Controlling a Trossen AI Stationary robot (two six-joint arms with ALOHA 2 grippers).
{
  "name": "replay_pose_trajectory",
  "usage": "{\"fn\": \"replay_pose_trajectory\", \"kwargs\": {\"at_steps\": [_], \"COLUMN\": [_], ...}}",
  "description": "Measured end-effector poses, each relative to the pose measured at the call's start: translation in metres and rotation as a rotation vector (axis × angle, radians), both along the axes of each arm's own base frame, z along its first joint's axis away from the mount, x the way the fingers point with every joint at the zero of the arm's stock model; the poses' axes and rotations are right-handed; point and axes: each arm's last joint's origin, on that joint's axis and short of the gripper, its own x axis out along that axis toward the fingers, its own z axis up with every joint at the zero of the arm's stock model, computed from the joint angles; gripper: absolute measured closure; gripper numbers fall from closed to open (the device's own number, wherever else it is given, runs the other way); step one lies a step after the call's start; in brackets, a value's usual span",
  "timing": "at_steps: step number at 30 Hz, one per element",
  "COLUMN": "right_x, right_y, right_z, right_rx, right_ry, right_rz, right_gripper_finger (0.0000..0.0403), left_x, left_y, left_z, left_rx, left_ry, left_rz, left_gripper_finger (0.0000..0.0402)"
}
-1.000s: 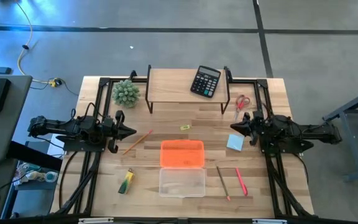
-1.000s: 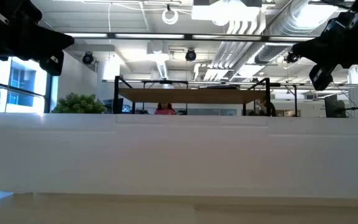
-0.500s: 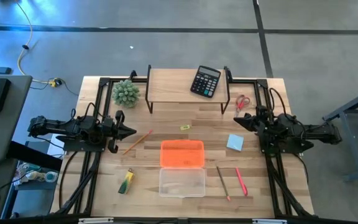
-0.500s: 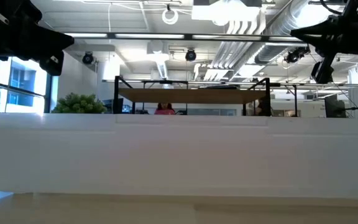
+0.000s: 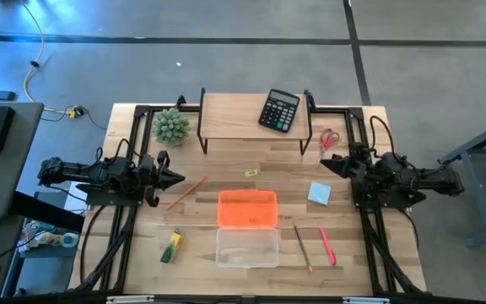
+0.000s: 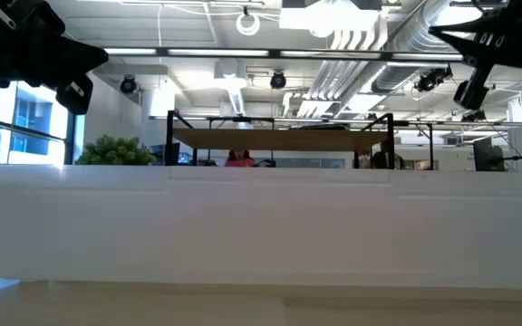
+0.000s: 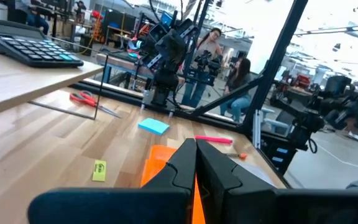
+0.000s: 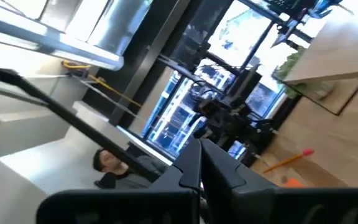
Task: Pack school essentials
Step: Put the black pencil into the orange supply box
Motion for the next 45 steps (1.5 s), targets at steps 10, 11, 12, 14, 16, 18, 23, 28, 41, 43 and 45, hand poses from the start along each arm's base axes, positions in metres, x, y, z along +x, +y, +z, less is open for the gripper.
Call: {"fn": "replay_pose_trajectory", "kwargs": {"at_steps": [10, 11, 12, 14, 16, 18, 23, 28, 41, 43, 45], "right_x": [-0.012, -0.011, -0.011, -0.007, -0.003, 0.004, 0.027, 0.052, 0.094, 0.098, 0.102], "right_y": [0.004, 0.005, 0.006, 0.008, 0.011, 0.014, 0.028, 0.049, 0.112, 0.122, 0.13], "right_z": [0.062, 0.067, 0.071, 0.082, 0.092, 0.103, 0.114, 0.11, 0.08, 0.075, 0.068], "right_rx": [-0.074, -0.058, -0.039, -0.003, 0.028, 0.044, 0.095, 0.166, 0.206, 0.227, 0.25], "right_ry": [0.156, 0.196, 0.237, 0.317, 0.399, 0.482, 0.71, 0.945, 1.295, 1.331, 1.379], "right_rz": [0.128, 0.143, 0.16, 0.204, 0.235, 0.266, 0.336, 0.366, 0.354, 0.36, 0.365], "right_gripper_finger": [0.0402, 0.0402, 0.0402, 0.0402, 0.0402, 0.0402, 0.0402, 0.0402, 0.04, 0.0391, 0.0375], "left_x": [0.0, 0.0, 0.0, 0.0, 0.0, 0.0, 0.0, 0.0, 0.0, 0.0, 0.0], "left_y": [0.0, 0.0, 0.0, 0.0, 0.0, 0.0, 0.0, 0.0, 0.0, 0.0, 0.0], "left_z": [0.003, 0.003, 0.004, 0.004, 0.004, 0.004, 0.004, 0.004, 0.004, 0.004, 0.004], "left_rx": [0.0, 0.0, 0.0, 0.0, 0.0, 0.0, 0.0, 0.0, -0.001, -0.001, -0.001], "left_ry": [-0.028, -0.034, -0.039, -0.042, -0.042, -0.042, -0.042, -0.042, -0.042, -0.042, -0.042], "left_rz": [0.003, 0.003, 0.003, 0.003, 0.003, 0.003, 0.003, 0.003, 0.003, 0.002, 0.002], "left_gripper_finger": [0.0401, 0.0401, 0.0401, 0.0401, 0.0401, 0.0401, 0.0401, 0.0401, 0.0401, 0.0401, 0.0401]}}
